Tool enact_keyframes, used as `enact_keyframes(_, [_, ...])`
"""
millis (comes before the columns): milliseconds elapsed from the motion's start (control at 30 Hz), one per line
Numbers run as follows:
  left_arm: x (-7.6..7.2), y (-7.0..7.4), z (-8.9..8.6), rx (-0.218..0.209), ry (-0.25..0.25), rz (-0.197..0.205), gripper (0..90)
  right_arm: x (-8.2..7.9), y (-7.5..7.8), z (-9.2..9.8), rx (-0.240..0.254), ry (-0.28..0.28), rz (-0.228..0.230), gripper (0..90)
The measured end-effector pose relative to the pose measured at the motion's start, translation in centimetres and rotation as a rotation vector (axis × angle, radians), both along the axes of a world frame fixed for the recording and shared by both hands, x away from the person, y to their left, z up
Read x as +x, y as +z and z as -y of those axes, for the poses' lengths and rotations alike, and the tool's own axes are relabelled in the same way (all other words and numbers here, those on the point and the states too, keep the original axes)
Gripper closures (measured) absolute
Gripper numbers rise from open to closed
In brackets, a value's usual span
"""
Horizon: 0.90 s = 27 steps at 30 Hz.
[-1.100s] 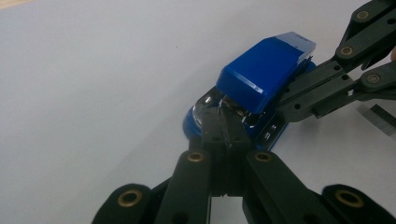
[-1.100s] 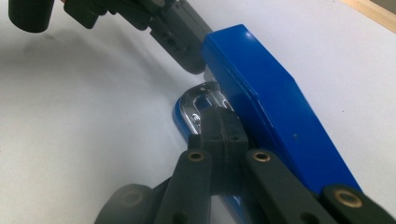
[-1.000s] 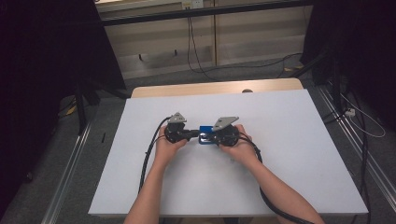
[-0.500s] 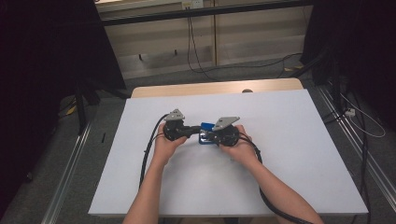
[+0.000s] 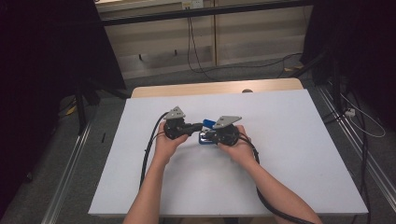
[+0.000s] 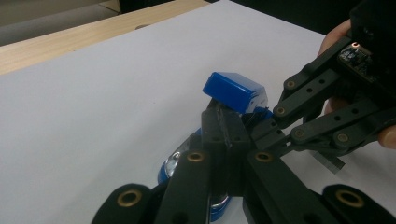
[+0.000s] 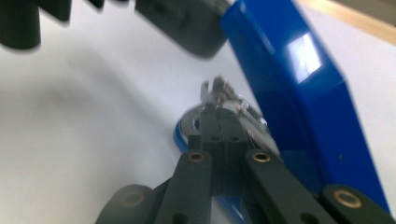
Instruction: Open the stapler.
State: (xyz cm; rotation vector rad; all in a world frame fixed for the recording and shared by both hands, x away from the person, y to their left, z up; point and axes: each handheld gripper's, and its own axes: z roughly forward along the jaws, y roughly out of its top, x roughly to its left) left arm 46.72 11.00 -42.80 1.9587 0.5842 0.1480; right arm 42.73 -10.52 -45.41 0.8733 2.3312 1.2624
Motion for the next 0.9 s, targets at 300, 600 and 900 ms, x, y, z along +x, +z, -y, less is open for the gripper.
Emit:
enact_keyframes(300, [-0.1,0.2,0.1,-0.01,0.007,0.01,89.8,-0.2,0.1,-0.2,0.048,-0.076,0.05,90.0])
enact_keyframes(600, [0.1,-0.1,0.0,0.002,0.014,0.011,87.9,-0.4,-0.1,-0.9,0.044,-0.109,0.071,90.0])
enact_keyframes(900, [0.1,-0.2,0.0,-0.02,0.015,0.007,88.1,-0.6,-0.2,-1.0,0.054,-0.133,0.1,90.0])
